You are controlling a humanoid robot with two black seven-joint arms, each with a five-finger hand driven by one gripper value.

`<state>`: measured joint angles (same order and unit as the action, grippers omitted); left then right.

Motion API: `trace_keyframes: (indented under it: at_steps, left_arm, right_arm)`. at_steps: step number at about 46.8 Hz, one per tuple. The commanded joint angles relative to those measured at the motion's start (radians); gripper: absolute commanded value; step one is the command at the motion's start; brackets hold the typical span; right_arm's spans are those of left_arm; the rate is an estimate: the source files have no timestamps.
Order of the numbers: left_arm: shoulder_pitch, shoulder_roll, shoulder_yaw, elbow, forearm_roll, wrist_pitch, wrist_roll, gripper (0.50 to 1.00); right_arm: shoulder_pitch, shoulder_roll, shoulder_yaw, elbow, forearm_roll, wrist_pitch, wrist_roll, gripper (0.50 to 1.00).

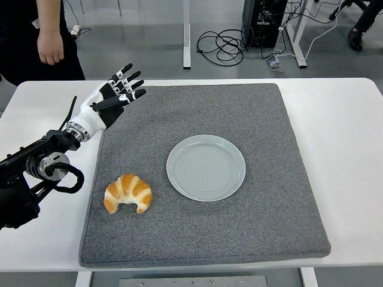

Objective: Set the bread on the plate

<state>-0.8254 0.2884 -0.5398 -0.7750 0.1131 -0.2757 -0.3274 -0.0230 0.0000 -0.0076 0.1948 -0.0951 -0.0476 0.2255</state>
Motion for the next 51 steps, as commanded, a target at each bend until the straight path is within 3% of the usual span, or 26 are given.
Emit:
trace_keyframes:
  at_steps: [1, 24, 34, 51]
  left_arm:
    - [0.0, 0.0, 0.001, 0.0, -0.001, 0.003, -0.004, 0.968]
    - [0.002, 0.002, 0.0, 0.0, 0.011, 0.006, -0.012, 0.966]
    - [0.002, 0.008, 0.003, 0.0, 0.011, 0.003, -0.067, 0.966]
    - [0.002, 0.009, 0.001, 0.0, 0.011, 0.003, -0.068, 0.968]
  right_arm:
    - [0.0, 0.0, 0.0, 0.0, 0.0, 0.0, 0.0, 1.0]
    - [0.0, 0.0, 0.0, 0.0, 0.0, 0.0, 0.0, 1.0]
    - [0.0, 0.0, 0.0, 0.0, 0.0, 0.0, 0.0, 1.0]
    - [0.0, 0.0, -0.002, 0.002, 0.0, 0.0, 0.0, 1.0]
